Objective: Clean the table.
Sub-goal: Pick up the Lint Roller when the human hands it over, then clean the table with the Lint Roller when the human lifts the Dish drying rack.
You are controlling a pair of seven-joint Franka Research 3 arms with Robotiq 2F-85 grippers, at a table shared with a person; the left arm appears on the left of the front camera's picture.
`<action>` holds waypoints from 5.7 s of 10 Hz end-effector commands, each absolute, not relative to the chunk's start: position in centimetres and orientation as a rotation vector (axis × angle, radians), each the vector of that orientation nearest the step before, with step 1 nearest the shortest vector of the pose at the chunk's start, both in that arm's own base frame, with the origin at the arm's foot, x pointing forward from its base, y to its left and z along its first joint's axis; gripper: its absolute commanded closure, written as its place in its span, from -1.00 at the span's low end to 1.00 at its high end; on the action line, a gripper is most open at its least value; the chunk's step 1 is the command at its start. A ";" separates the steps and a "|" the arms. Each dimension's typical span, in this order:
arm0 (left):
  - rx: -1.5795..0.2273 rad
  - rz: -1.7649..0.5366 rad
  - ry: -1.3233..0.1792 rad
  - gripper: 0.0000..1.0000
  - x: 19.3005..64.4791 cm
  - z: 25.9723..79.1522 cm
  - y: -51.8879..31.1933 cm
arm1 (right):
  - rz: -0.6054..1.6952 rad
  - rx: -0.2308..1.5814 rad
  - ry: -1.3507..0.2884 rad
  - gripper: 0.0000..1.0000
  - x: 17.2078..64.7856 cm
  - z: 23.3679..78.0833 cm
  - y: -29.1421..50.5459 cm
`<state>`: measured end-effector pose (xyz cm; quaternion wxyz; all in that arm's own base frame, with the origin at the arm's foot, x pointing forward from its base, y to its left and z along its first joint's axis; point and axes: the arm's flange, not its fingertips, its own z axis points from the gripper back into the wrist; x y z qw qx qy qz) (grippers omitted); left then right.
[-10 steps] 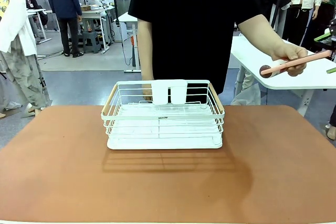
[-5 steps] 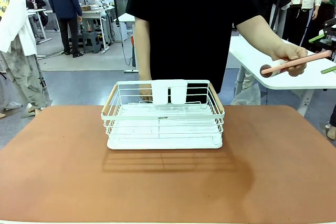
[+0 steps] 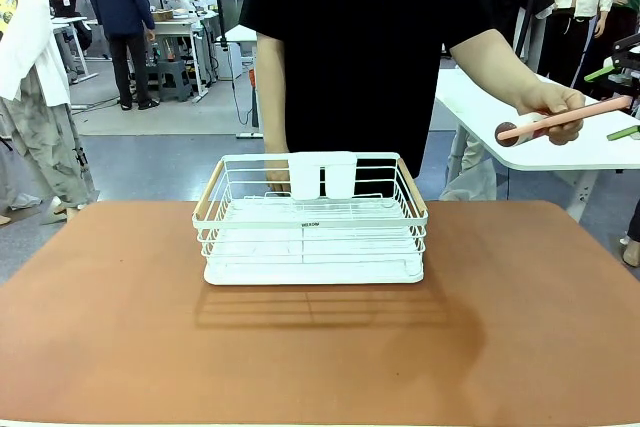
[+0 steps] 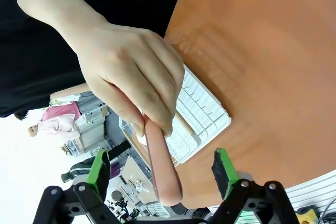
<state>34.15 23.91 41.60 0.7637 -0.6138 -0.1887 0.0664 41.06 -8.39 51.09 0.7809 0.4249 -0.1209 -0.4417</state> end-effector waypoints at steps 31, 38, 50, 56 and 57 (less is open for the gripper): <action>-1.342 0.143 -0.418 -1.00 33.9 41.7 24.0 | -0.955 0.908 -0.272 1.00 41.6 50.7 -7.9; -1.342 0.143 -0.418 -1.00 33.9 41.7 24.0 | -0.955 0.908 -0.272 1.00 41.6 50.7 -7.9; -1.342 0.143 -0.418 -1.00 33.9 41.7 24.0 | -0.654 0.592 -0.152 0.58 44.2 56.0 -8.1; -1.342 0.143 -0.418 -1.00 33.9 41.7 24.0 | -0.276 0.440 -0.170 0.58 48.4 55.2 -5.3; -1.342 0.143 -0.418 -1.00 33.9 41.7 24.0 | -0.215 0.454 -0.147 0.58 49.2 54.9 -5.3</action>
